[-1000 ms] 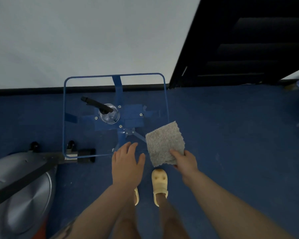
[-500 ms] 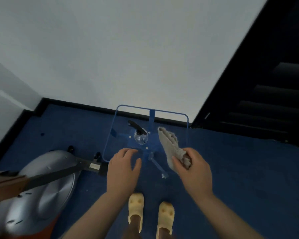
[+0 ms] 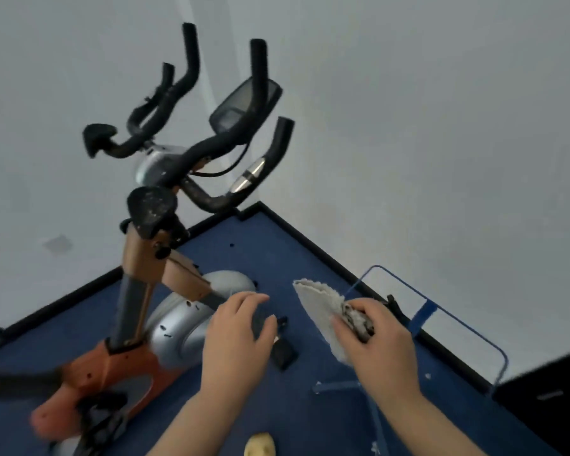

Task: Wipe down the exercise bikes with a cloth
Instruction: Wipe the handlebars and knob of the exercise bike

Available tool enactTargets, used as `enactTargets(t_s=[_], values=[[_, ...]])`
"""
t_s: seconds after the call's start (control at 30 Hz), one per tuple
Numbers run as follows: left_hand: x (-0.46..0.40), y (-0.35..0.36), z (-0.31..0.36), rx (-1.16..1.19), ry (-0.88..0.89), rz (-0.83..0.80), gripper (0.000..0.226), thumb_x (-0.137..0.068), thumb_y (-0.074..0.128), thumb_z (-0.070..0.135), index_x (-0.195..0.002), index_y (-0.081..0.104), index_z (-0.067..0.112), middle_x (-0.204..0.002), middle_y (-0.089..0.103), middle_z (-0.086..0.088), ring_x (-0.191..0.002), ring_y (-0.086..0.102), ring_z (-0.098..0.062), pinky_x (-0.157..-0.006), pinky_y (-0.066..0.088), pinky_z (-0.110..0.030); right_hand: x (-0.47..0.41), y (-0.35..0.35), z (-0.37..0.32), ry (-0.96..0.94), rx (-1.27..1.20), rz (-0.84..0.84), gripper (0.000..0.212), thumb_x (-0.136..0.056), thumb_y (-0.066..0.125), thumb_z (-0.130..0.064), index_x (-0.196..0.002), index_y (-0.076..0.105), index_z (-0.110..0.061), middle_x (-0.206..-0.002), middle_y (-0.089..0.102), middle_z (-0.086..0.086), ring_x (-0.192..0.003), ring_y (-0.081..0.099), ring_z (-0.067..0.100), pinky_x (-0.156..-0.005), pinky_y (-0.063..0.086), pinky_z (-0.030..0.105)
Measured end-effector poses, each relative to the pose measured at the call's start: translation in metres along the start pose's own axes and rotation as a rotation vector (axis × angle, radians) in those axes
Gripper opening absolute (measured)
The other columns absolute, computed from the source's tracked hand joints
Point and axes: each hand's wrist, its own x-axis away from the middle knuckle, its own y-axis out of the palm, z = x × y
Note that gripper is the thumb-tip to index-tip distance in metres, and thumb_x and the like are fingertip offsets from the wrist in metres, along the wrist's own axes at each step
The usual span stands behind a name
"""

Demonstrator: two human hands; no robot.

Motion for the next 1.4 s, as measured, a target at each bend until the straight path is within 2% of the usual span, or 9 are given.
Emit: enactTargets(t_s=[0.23,0.5,0.63,0.8,0.93,1.07,1.23,1.33,1.4], values=[[0.002,-0.071,-0.049,0.005,-0.146,0.188,0.029,-0.083,0.062,0.03,-0.113,0.061,0.032,-0.116,0.054,0.02,-0.112,0.049,-0.005,-0.097,0.039,-0.028,-0.021,0.053,-0.065,-0.163,-0.073,-0.13,0.014,-0.078,0.07,-0.038,-0.084,0.057,-0.035,-0.085,0.061,-0.019,-0.076,0.059,0.003,-0.061,0.046,0.016],[-0.032,-0.131,-0.118,0.027,-0.155,0.195,0.031,-0.08,0.049,0.039,-0.109,0.058,0.038,-0.118,0.053,0.02,-0.11,0.049,-0.007,-0.099,0.038,-0.031,-0.04,0.131,-0.125,-0.152,-0.106,-0.12,0.013,-0.077,0.07,-0.037,-0.08,0.058,-0.035,-0.084,0.062,-0.02,-0.075,0.06,0.002,-0.058,0.046,0.012],[-0.065,-0.158,-0.152,0.09,-0.111,0.183,0.027,-0.083,0.058,0.032,-0.109,0.057,0.041,-0.113,0.049,0.028,-0.103,0.048,-0.002,-0.095,0.046,-0.039,-0.05,0.16,-0.147,-0.04,-0.119,-0.007,0.015,-0.077,0.072,-0.033,-0.079,0.058,-0.035,-0.08,0.063,-0.018,-0.071,0.059,0.001,-0.054,0.046,0.019],[-0.113,-0.172,-0.175,0.128,0.021,0.128,0.026,-0.085,0.058,0.03,-0.109,0.059,0.039,-0.109,0.048,0.032,-0.102,0.045,0.01,-0.091,0.047,-0.033,-0.062,0.172,-0.166,0.112,-0.099,0.246,0.015,-0.077,0.073,-0.03,-0.074,0.058,-0.033,-0.073,0.062,-0.017,-0.065,0.056,0.001,-0.048,0.04,0.019],[-0.144,-0.17,-0.171,0.169,0.092,0.07,0.037,-0.083,0.052,0.036,-0.119,0.058,0.034,-0.117,0.052,0.023,-0.108,0.048,0.001,-0.092,0.046,-0.028,-0.084,0.161,-0.186,-0.054,-0.007,0.459,0.017,-0.078,0.074,-0.026,-0.077,0.057,-0.031,-0.064,0.058,-0.013,-0.065,0.056,0.006,-0.051,0.041,0.009],[-0.169,-0.159,-0.164,0.208,0.115,0.092,0.04,-0.086,0.055,0.034,-0.126,0.051,0.037,-0.118,0.042,0.031,-0.105,0.043,0.009,-0.09,0.038,-0.016,-0.115,0.177,-0.197,-0.313,0.12,0.295,0.015,-0.077,0.067,-0.025,-0.091,0.063,-0.02,-0.081,0.062,-0.009,-0.071,0.056,0.004,-0.063,0.043,0.011],[-0.178,-0.149,-0.16,0.254,0.067,0.112,0.035,-0.093,0.053,0.028,-0.128,0.053,0.032,-0.119,0.05,0.025,-0.109,0.046,0.007,-0.095,0.042,-0.022,-0.134,0.211,-0.198,-0.444,0.304,-0.046,0.025,-0.077,0.066,-0.04,-0.087,0.067,-0.017,-0.087,0.054,-0.003,-0.082,0.05,0.014,-0.069,0.047,0.03],[-0.176,-0.144,-0.161,0.303,0.062,0.129,0.029,-0.094,0.05,0.026,-0.122,0.057,0.034,-0.112,0.053,0.027,-0.105,0.052,0.008,-0.092,0.044,-0.018,-0.139,0.208,-0.194,-0.377,0.255,-0.084,0.044,-0.081,0.048,-0.067,-0.079,0.064,-0.026,-0.088,0.042,-0.013,-0.085,0.044,0.007,-0.067,0.041,0.019],[-0.178,-0.143,-0.161,0.362,0.039,0.133,0.028,-0.095,0.05,0.024,-0.119,0.059,0.035,-0.111,0.056,0.026,-0.104,0.053,0.009,-0.091,0.045,-0.016,-0.145,0.205,-0.194,-0.299,0.213,-0.063,0.038,-0.08,0.049,-0.067,-0.081,0.057,-0.031,-0.091,0.04,-0.015,-0.086,0.045,0.002,-0.065,0.04,0.013]])
